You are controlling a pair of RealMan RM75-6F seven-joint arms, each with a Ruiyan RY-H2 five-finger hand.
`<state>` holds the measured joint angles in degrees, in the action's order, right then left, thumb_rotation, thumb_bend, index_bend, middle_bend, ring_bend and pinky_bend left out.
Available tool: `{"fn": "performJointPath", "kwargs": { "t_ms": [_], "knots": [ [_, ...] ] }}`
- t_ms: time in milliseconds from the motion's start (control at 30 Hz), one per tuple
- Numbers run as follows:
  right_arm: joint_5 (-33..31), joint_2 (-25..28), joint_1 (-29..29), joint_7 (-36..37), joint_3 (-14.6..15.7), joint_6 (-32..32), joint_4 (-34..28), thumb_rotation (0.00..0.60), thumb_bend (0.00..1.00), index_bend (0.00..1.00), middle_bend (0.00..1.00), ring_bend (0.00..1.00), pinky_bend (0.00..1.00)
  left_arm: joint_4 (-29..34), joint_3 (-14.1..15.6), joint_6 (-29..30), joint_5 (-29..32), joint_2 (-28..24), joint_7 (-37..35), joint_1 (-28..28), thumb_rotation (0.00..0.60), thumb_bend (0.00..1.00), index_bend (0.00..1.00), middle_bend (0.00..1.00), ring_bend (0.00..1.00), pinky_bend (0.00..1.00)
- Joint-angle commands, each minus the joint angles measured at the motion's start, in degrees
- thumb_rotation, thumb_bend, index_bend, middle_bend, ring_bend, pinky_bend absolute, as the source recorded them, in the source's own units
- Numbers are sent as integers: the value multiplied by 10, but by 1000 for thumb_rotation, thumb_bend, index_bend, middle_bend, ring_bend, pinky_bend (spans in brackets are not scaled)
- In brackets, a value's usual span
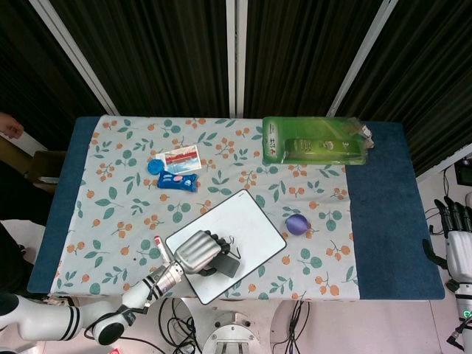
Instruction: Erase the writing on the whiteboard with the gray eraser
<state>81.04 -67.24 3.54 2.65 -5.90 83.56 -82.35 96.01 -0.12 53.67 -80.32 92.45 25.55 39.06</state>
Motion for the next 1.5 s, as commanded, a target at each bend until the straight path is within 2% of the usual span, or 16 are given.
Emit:
{"fn": "performJointPath", "kwargs": {
  "t_ms": [33,733,1133,1500],
  "knots": [
    [1,-1,0,0,0,0,1,600,264,0,0,0,0,-4,-1,0,4,5,2,1,600,272,582,616,501,541],
    [4,4,-6,-4,-2,14,-7,600,264,0,0,0,0,-65,0,2,-6,62,-1,7,600,284,615,630,514,560],
    [3,4,-6,-3,-2,15,-5,600,267,0,0,0,0,-107,-31,-1,21,87,-2,18,600,301,630,641,524,570],
    [5,2,-7,-10,-2,16,-8,600,271,0,0,0,0,-143,-68,0,80,82,-19,19,600,308,630,641,524,580]
  ]
}}
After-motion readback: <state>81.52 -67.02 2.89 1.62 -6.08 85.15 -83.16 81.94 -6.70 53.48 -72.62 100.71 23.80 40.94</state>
